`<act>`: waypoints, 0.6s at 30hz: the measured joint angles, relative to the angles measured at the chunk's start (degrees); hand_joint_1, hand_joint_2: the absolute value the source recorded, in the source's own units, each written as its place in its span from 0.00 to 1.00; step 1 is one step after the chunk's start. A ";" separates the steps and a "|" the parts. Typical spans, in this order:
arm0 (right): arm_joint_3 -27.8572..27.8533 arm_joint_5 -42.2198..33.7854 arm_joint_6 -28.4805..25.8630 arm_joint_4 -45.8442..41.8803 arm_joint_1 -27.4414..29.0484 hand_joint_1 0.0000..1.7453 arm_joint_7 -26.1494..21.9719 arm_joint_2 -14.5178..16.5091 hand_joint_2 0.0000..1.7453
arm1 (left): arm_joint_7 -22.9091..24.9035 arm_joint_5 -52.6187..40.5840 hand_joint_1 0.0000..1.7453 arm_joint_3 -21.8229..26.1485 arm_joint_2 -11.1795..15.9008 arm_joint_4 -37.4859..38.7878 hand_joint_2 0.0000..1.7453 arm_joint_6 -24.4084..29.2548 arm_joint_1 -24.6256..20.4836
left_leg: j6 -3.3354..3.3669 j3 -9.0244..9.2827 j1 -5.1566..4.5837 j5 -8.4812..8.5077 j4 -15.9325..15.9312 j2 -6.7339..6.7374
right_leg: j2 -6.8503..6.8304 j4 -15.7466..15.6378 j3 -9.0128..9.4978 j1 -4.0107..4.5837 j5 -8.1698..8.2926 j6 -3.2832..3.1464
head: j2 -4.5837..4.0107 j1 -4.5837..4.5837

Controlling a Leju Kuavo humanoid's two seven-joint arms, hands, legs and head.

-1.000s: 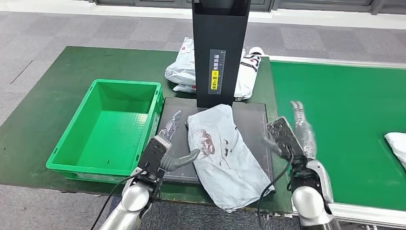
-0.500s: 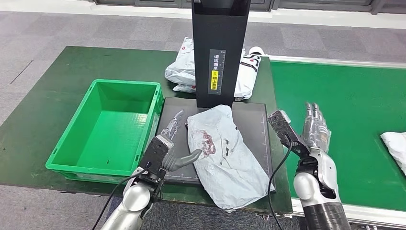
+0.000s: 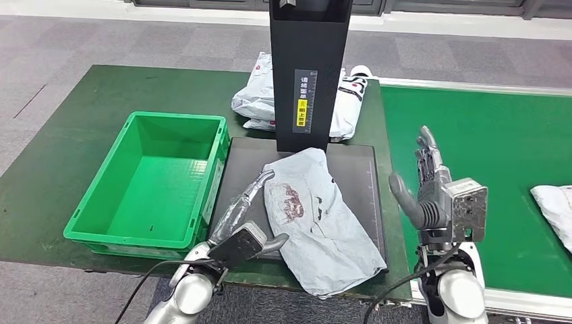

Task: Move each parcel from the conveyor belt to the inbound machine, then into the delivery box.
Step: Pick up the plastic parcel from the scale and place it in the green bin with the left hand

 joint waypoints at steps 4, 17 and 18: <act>0.06 -1.03 0.25 -2.18 1.52 0.00 -0.59 0.58 1.00 | -0.18 -2.66 0.00 -0.31 0.25 -0.95 1.00 -1.17 0.26 | 0.01 0.01 -0.01 0.01 0.01 0.01 | -0.01 -0.01 0.02 -0.01 0.02 0.02 | 0.01 0.00; 3.36 -6.21 -1.79 -3.37 6.30 0.00 -2.74 3.61 1.00 | -2.79 -24.22 0.00 -13.57 4.38 2.16 1.00 -18.00 -6.39 | 0.01 0.05 -0.01 0.01 0.02 0.02 | 0.02 0.00 0.02 -0.01 0.03 0.02 | 0.01 0.00; 3.43 -6.25 -1.69 -3.32 6.40 0.00 -2.78 3.63 1.00 | -2.91 -24.64 0.00 -14.48 4.56 2.93 1.00 -18.45 -7.11 | 0.01 0.05 -0.01 0.01 0.02 0.02 | 0.03 0.00 0.02 -0.01 0.03 0.02 | 0.01 0.00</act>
